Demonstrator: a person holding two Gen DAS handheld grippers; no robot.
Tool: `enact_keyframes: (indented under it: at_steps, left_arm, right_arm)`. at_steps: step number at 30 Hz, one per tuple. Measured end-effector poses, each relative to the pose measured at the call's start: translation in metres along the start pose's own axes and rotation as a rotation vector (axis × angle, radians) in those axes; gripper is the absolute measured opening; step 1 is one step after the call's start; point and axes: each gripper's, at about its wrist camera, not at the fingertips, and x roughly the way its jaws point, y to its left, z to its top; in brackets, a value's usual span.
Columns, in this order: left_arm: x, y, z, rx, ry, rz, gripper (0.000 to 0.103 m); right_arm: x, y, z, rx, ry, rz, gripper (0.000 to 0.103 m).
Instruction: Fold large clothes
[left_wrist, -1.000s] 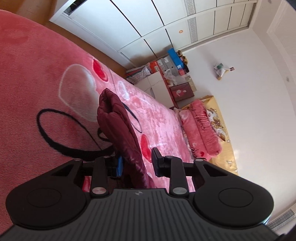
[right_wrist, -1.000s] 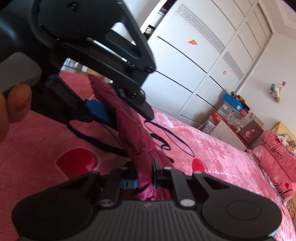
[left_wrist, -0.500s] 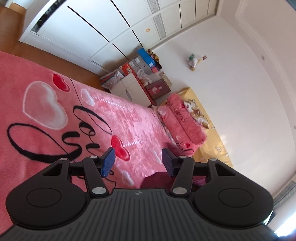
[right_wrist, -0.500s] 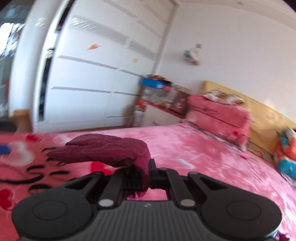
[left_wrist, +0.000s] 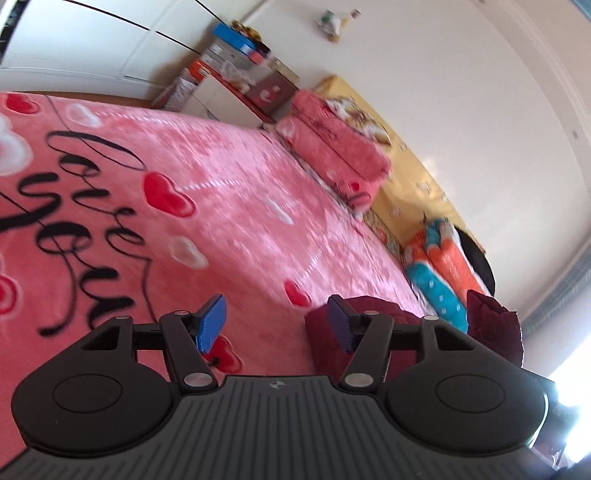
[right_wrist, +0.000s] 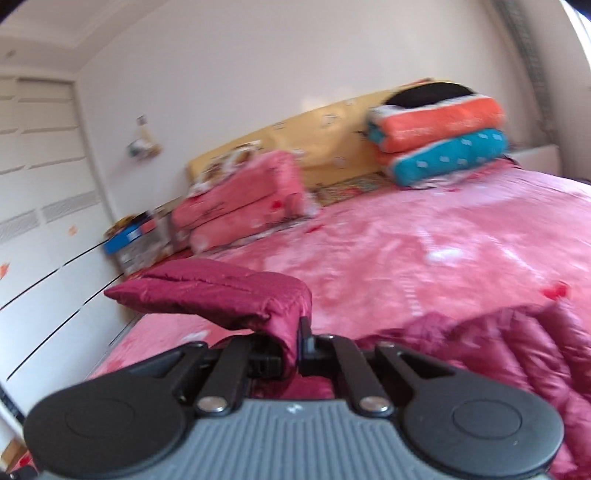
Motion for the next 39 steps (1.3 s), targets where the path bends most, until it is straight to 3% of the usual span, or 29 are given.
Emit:
enact_keyframes:
  at_steps: [5, 10, 14, 19, 22, 23, 24, 32, 36, 39]
  left_arm:
    - [0.015, -0.024, -0.015, 0.071, 0.063, -0.042, 0.073]
    - [0.025, -0.042, -0.032, 0.142, 0.118, -0.066, 0.075]
    - [0.036, -0.051, -0.04, 0.188, 0.145, -0.062, 0.077]
    - [0.035, -0.062, -0.049, 0.249, 0.167, -0.056, 0.077]
    - [0.033, -0.073, -0.061, 0.291, 0.173, -0.049, 0.078]
    - [0.035, -0.075, -0.064, 0.303, 0.176, -0.043, 0.078]
    - [0.038, -0.077, -0.066, 0.317, 0.184, -0.039, 0.078]
    - [0.033, -0.101, -0.095, 0.436, 0.234, -0.005, 0.077]
    - [0.035, -0.117, -0.103, 0.466, 0.242, 0.012, 0.077]
    - [0.043, -0.129, -0.111, 0.484, 0.244, 0.022, 0.077]
  right_arm:
    - [-0.003, -0.055, -0.018, 0.118, 0.06, -0.111, 0.002]
    - [-0.007, -0.093, -0.044, 0.244, 0.132, -0.167, 0.006]
    - [-0.017, -0.11, -0.057, 0.291, 0.182, -0.175, 0.028]
    - [-0.034, -0.113, -0.053, 0.247, 0.21, -0.16, 0.041]
    - [-0.049, -0.117, -0.05, 0.196, 0.193, -0.18, 0.062]
    - [-0.056, -0.119, -0.051, 0.183, 0.183, -0.186, 0.074]
    - [-0.062, -0.122, -0.052, 0.176, 0.172, -0.19, 0.078]
    - [-0.099, -0.152, -0.061, 0.116, 0.062, -0.225, 0.076]
    - [-0.1, -0.15, -0.055, 0.036, 0.018, -0.213, 0.061]
    - [-0.097, -0.146, -0.051, -0.027, 0.007, -0.156, 0.058]
